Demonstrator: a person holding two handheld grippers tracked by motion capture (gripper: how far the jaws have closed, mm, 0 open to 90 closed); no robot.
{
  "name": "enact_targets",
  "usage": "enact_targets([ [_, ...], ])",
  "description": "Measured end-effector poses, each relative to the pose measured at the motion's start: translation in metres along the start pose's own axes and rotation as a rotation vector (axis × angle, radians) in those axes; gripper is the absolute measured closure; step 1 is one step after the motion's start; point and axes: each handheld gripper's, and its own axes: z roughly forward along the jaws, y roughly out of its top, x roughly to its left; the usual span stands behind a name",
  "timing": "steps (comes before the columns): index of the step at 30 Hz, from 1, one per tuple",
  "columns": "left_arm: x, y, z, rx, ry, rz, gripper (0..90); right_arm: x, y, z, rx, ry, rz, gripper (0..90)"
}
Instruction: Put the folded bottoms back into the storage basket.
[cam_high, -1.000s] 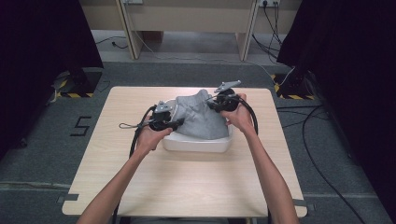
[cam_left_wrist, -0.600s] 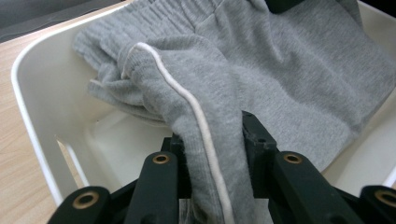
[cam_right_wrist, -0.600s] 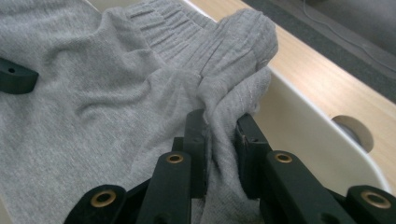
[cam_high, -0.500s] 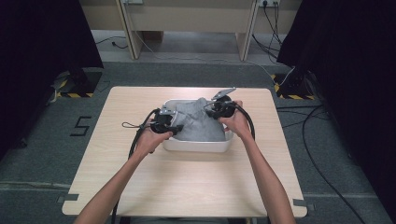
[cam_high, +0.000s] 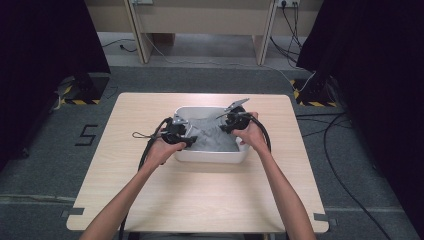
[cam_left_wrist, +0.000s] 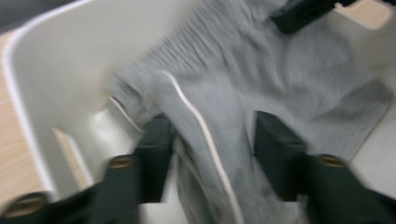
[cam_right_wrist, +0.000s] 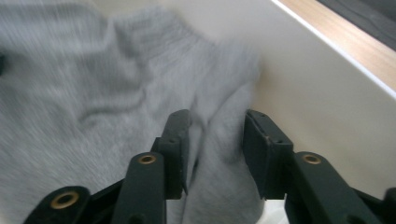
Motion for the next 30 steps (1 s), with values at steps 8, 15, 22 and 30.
enact_targets([
  [8, 0.005, 0.003, -0.015, -0.044, 0.014, -0.002, 41.5, 0.006, 0.003, -0.009, -0.037, -0.006, 0.002, 49.8],
  [15, 0.0, 0.003, -0.031, -0.073, -0.009, 0.009, 41.8, 0.015, 0.003, -0.021, -0.083, 0.012, 0.01, 44.8],
  [22, -0.003, -0.002, -0.049, -0.11, -0.029, -0.005, 36.4, 0.025, -0.002, -0.04, -0.126, -0.008, 0.018, 39.0],
  [30, -0.001, -0.011, -0.069, -0.133, -0.04, -0.026, 30.5, 0.04, -0.011, -0.06, -0.174, -0.012, 0.024, 34.3],
])
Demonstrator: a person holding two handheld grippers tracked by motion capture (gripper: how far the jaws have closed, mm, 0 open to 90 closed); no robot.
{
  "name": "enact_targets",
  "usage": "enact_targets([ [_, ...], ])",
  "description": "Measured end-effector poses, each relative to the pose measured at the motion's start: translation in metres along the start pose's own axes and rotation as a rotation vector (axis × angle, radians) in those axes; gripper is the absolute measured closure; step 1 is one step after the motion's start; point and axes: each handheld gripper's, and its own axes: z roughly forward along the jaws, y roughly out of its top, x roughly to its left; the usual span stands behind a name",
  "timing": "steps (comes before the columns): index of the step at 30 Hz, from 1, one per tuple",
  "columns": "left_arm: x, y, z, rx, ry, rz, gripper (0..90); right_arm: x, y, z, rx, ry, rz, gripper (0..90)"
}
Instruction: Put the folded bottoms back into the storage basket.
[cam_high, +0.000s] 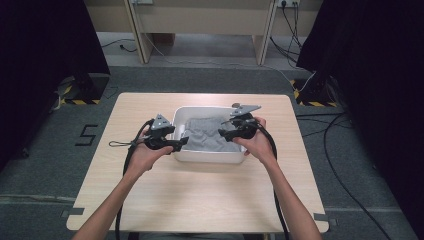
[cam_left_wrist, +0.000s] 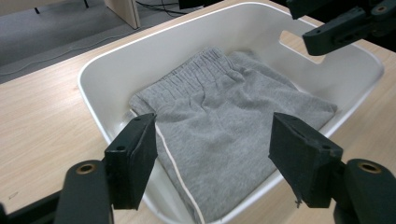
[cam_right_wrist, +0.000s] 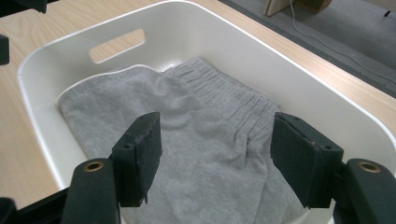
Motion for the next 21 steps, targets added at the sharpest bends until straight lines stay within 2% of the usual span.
enact_targets([
  [6, 0.003, -0.007, -0.013, -0.006, 0.018, -0.01, 26.7, 0.008, -0.011, -0.01, -0.013, 0.002, -0.003, 32.5],
  [12, 0.0, -0.023, -0.023, -0.003, 0.036, -0.011, 24.0, 0.014, -0.023, -0.018, -0.024, 0.004, -0.008, 31.8],
  [13, 0.0, -0.026, -0.026, -0.005, 0.045, -0.001, 23.7, 0.015, -0.024, -0.021, -0.025, 0.007, -0.011, 31.7],
  [21, -0.005, -0.045, -0.044, -0.019, 0.041, -0.012, 23.5, 0.029, -0.039, -0.041, -0.038, -0.016, -0.015, 31.2],
])
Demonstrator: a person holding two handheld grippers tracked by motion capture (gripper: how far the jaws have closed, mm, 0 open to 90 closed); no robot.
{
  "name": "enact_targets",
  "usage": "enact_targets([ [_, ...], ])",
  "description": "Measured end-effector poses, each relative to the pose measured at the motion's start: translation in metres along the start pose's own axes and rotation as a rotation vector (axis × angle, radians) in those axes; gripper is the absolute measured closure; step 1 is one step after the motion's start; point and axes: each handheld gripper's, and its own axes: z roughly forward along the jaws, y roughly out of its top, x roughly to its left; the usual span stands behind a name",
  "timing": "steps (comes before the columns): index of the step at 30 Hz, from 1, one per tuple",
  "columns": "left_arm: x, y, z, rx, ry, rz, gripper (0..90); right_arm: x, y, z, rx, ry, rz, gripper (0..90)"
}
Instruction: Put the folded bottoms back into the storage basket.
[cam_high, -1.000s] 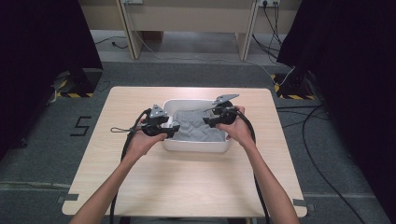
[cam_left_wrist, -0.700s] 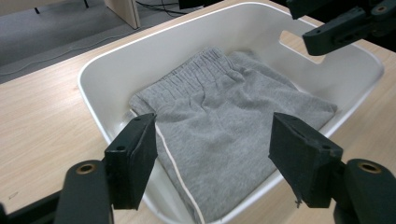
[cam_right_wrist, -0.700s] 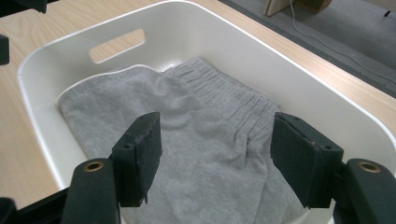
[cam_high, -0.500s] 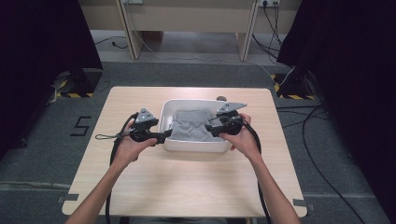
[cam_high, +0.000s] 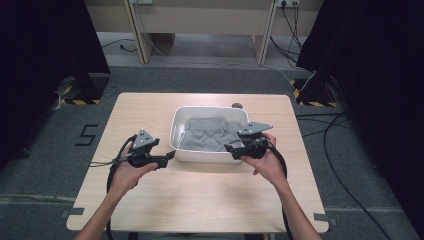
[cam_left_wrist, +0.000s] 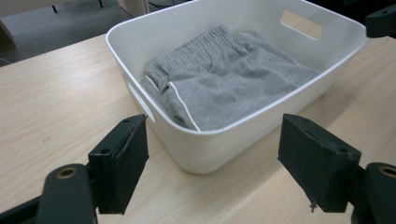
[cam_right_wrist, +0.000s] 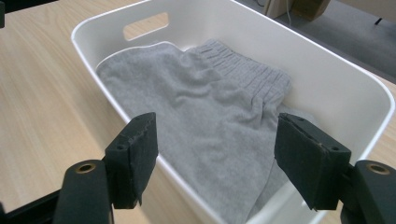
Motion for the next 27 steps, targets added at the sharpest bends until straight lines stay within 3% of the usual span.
enact_targets([
  [16, -0.008, -0.044, -0.017, -0.013, 0.008, -0.004, 22.2, 0.02, -0.053, -0.028, 0.001, -0.037, 0.024, 29.9],
  [27, -0.012, -0.069, -0.022, -0.007, 0.005, -0.008, 21.7, 0.027, -0.088, -0.033, 0.028, -0.05, 0.06, 29.5],
])
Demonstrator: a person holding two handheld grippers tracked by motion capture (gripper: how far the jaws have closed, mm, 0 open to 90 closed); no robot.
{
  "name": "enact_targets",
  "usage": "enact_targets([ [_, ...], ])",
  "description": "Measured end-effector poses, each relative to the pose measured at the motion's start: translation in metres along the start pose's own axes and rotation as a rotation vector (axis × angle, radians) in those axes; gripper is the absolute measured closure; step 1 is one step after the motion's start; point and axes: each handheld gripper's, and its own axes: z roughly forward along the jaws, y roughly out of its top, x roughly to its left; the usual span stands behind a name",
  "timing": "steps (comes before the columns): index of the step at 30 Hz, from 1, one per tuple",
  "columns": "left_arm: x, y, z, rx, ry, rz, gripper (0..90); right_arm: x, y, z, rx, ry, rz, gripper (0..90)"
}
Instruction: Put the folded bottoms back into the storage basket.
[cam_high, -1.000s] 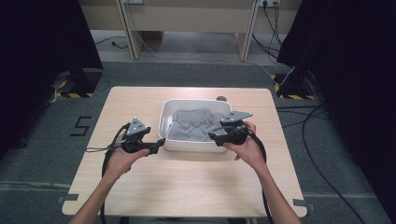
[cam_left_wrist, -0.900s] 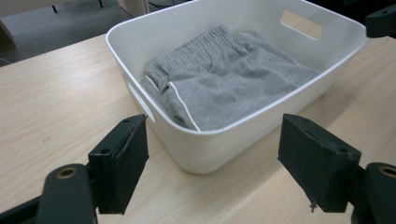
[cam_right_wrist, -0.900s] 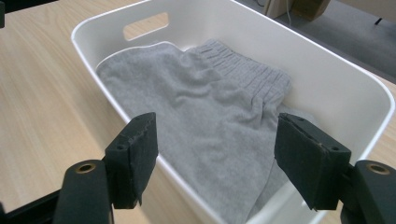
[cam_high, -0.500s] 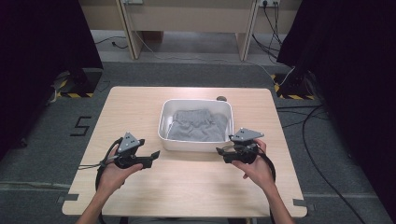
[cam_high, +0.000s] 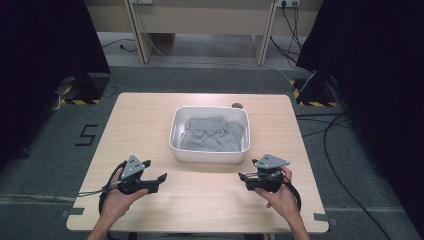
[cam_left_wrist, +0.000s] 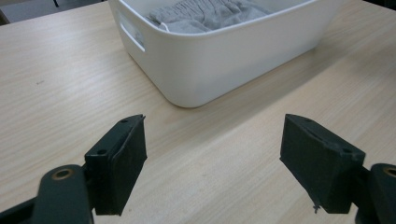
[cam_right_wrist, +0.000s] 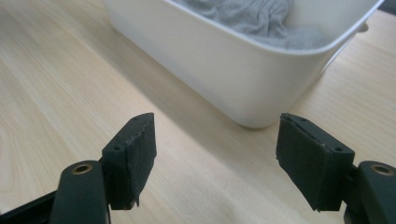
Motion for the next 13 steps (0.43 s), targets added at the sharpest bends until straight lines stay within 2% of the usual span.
enact_targets([
  [7, -0.001, -0.015, 0.004, 0.02, 0.003, -0.003, 21.0, -0.002, -0.016, 0.005, 0.023, -0.012, 0.007, 29.2],
  [13, 0.0, -0.024, 0.009, 0.042, 0.002, -0.003, 20.8, -0.002, -0.026, 0.011, 0.051, -0.004, 0.016, 28.4],
])
